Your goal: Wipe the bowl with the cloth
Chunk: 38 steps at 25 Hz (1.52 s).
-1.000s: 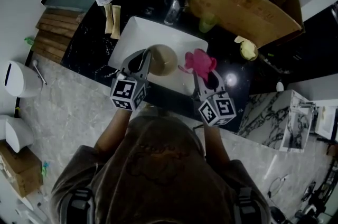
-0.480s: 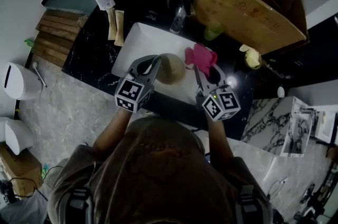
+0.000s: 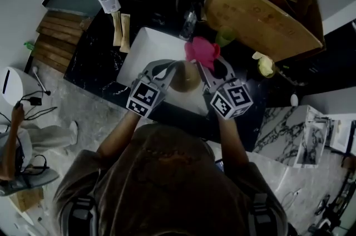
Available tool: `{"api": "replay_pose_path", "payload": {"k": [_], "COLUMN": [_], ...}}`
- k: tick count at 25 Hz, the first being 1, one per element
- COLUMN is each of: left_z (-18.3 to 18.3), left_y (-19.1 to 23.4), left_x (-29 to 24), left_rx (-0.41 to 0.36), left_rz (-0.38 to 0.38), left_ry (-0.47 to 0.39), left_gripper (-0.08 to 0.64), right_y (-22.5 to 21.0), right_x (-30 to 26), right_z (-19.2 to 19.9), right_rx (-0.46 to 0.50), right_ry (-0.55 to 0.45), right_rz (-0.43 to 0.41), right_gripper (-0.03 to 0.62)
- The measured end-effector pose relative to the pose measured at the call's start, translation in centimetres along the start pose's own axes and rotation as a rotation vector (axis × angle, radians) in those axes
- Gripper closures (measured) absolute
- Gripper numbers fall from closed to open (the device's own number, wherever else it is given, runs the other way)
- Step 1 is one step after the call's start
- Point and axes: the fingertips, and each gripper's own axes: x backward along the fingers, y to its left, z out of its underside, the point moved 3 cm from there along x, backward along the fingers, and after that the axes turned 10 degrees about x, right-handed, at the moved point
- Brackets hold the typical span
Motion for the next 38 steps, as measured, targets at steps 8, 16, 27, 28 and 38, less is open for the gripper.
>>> {"api": "replay_pose_path", "payload": {"k": [8, 16, 27, 28, 38], "left_z": [-1.0, -1.2, -0.8, -0.9, -1.6], "left_y": [0.2, 0.4, 1.3, 1.5, 5.0], "left_x": [-1.6, -2.3, -1.6, -1.6, -0.6], "left_rx": [-0.057, -0.065, -0.028, -0.027, 0.057], "left_rz": [0.014, 0.002, -0.019, -0.024, -0.113], "left_ry": [-0.008, -0.011, -0.024, -0.025, -0.065], "left_gripper": [0.541, 0.54, 0.538, 0.538, 0.541], "right_y": [0.2, -0.7, -0.7, -0.7, -1.0], "right_x": [-1.5, -1.6, -1.2, -1.1, -0.1], "right_z": [0.5, 0.9, 1.6, 1.7, 3.0], "right_rx": [-0.014, -0.034, -0.035, -0.036, -0.033], "right_ry": [0.023, 0.03, 0.056, 0.057, 0.108], "right_rz": [-0.046, -0.049, -0.069, -0.069, -0.068], "right_gripper": [0.476, 0.476, 0.476, 0.476, 0.476]}}
